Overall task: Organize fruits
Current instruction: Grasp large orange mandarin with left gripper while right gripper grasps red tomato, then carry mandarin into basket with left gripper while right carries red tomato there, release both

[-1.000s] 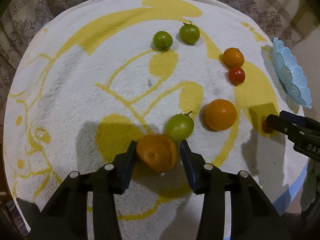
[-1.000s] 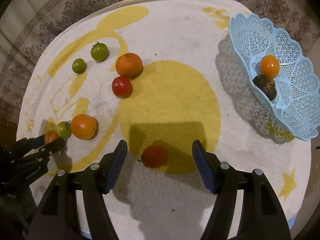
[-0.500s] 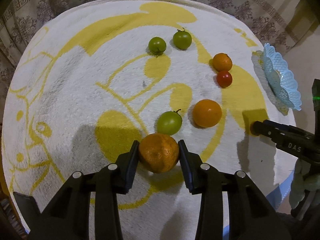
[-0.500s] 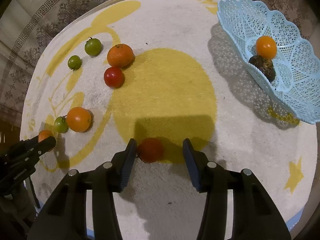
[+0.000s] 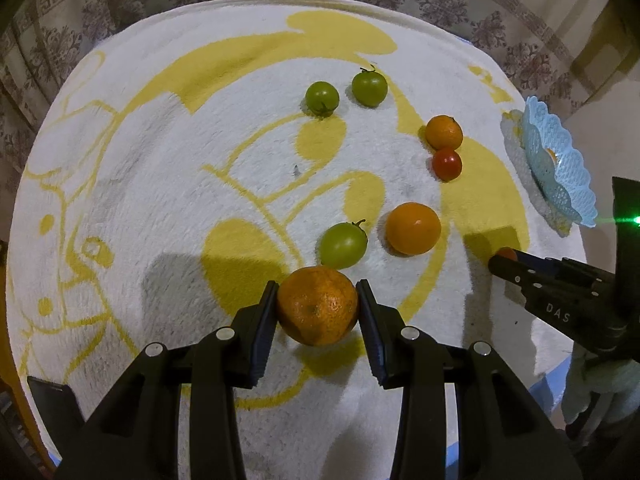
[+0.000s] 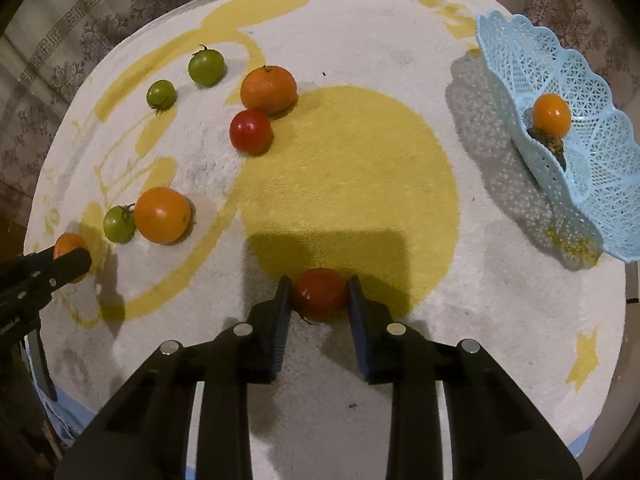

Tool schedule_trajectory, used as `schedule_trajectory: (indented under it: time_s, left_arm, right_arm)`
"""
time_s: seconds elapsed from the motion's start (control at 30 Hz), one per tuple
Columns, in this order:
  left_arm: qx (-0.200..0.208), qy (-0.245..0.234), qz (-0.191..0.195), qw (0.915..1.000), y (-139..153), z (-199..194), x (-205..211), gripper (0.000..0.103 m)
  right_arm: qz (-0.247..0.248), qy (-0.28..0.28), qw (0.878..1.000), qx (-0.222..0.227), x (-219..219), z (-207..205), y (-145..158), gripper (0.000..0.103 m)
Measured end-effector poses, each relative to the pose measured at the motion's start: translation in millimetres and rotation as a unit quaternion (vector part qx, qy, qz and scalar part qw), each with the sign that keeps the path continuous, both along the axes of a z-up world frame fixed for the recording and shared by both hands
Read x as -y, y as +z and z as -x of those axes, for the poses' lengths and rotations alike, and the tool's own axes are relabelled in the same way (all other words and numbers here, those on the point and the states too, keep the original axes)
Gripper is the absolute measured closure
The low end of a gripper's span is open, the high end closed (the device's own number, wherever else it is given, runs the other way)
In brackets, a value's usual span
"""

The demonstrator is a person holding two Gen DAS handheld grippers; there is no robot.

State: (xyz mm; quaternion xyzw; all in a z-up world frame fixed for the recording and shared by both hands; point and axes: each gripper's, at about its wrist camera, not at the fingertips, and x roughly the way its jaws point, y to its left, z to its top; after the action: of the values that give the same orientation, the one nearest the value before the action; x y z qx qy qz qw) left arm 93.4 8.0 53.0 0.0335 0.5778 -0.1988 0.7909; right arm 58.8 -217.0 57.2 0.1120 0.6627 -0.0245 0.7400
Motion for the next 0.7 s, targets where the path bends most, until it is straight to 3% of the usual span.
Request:
schedule_trajectory:
  time_s: [0.3,0.7]
  left_arm:
    - [0.010,-0.002,0.008,0.9999,14,1,1,0.064]
    - [0.061,0.001,0.004,0.9981,65,15,48,0.064]
  right_arm:
    - [0.021,-0.011,0.999,0.032,5,-2,39,0.075]
    - [0.038,0.000,0.994,0.103,42,-10,103,0.075]
